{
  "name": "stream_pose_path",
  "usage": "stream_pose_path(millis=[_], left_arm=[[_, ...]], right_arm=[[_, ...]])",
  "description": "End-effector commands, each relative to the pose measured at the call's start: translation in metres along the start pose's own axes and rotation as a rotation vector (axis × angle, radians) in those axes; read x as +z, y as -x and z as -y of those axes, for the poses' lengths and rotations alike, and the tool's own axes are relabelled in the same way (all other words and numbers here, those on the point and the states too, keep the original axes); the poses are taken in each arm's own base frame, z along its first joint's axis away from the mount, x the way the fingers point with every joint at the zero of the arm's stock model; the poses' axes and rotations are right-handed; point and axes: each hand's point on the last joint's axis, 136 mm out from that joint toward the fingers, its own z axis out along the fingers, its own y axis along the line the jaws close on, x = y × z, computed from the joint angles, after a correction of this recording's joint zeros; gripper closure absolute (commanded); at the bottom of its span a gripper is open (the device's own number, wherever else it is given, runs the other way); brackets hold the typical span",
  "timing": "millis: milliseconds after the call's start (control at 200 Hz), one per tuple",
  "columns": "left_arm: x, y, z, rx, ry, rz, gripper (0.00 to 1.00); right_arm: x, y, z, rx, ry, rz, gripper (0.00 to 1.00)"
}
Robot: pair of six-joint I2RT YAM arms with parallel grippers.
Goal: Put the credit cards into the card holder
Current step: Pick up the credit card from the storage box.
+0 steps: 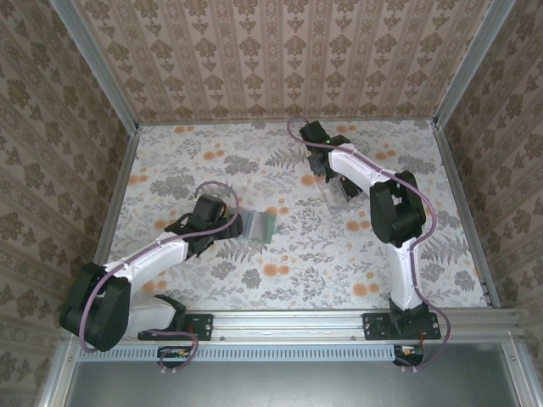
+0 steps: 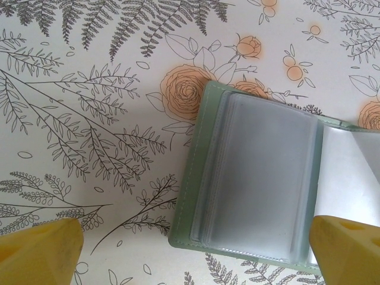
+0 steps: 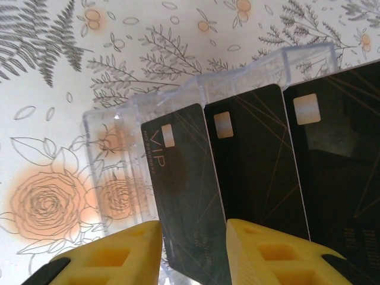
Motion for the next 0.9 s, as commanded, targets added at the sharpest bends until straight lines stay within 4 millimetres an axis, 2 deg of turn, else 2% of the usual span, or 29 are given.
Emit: stream_pose_path(millis=[0,450,645,895], left_arm=[[-0.005,0.01,0.002,0.008,-0.007,0.011,0.0],[-0.004,0.009,0.003,0.002,-0.009,0.01,0.0],[-0.002,0.008,0.002,0.005,-0.003,0.007,0.0],[-0.002,0.008,0.002,0.007,-0.005,0.007,0.0]], right_arm=[[0.004,0.002,0.006,-0.014,-0.025,-0.012,0.65],[0.005,0.004,-0.005,0.008,0.044,-0.013,0.69],[0.006,0.006,-0.007,0.009,0.055,-0.013,0.77],[0.005,0.009,-0.008,0.038,0.084,-0.011,0.78]])
